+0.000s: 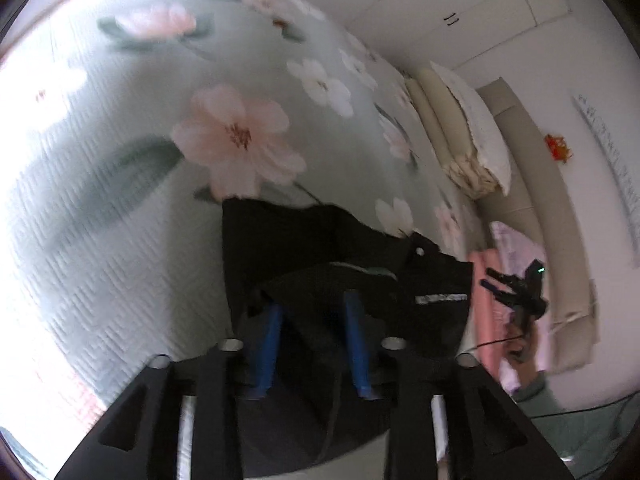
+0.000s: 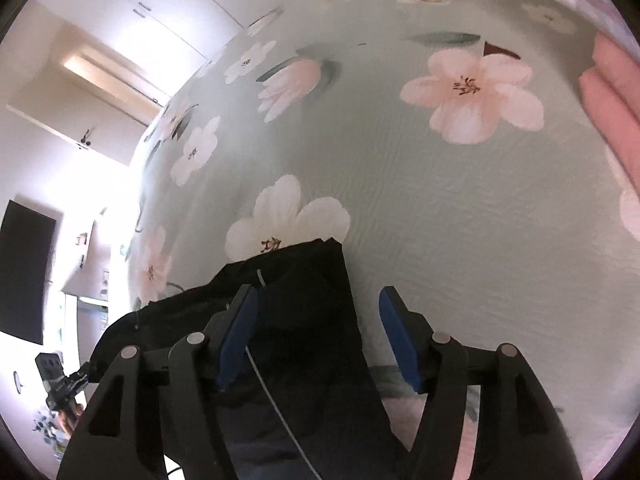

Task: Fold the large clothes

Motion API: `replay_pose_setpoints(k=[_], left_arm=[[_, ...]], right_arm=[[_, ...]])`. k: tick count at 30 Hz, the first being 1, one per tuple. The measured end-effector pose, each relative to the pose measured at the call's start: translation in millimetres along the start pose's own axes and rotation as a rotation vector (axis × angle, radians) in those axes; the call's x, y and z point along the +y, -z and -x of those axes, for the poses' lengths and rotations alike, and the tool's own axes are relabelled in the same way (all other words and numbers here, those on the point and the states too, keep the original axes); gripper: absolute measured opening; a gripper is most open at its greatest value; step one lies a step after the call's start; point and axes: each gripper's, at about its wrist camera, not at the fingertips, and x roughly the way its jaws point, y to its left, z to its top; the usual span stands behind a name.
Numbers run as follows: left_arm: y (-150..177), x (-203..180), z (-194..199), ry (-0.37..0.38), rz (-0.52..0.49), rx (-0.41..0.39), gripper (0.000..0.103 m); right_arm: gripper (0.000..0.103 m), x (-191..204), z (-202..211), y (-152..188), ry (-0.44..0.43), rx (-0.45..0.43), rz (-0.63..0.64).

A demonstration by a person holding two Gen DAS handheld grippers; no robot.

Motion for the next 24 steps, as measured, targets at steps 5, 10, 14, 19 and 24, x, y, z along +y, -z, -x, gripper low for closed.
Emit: replay_pose_setpoints(k=[5,10,14,19,24], left_arm=[[3,9,21,-0.139,-0.070,0.000,0.068],[12,24,12,-0.185,-0.066,0.035,0.074],[8,24,-17,-0.184,-0.085,0.007,0.074],[-9,29,-53,-0.158,-0.063,-0.003,0.074],[-25,30,-77,-0.093,-0.082,0.022,0.074]], right_arm=[[0.066,15,-2,18,0.049,0.042,0.063],[0.066,33,-16,29,0.080,0.055,0.122],[0.067,42,-38,20,0.137,0.048,0.186],[0.067,48,-74,3,0.175,0.095,0.294],[0.067,45,-97,-4,0.171,0.113,0.403]])
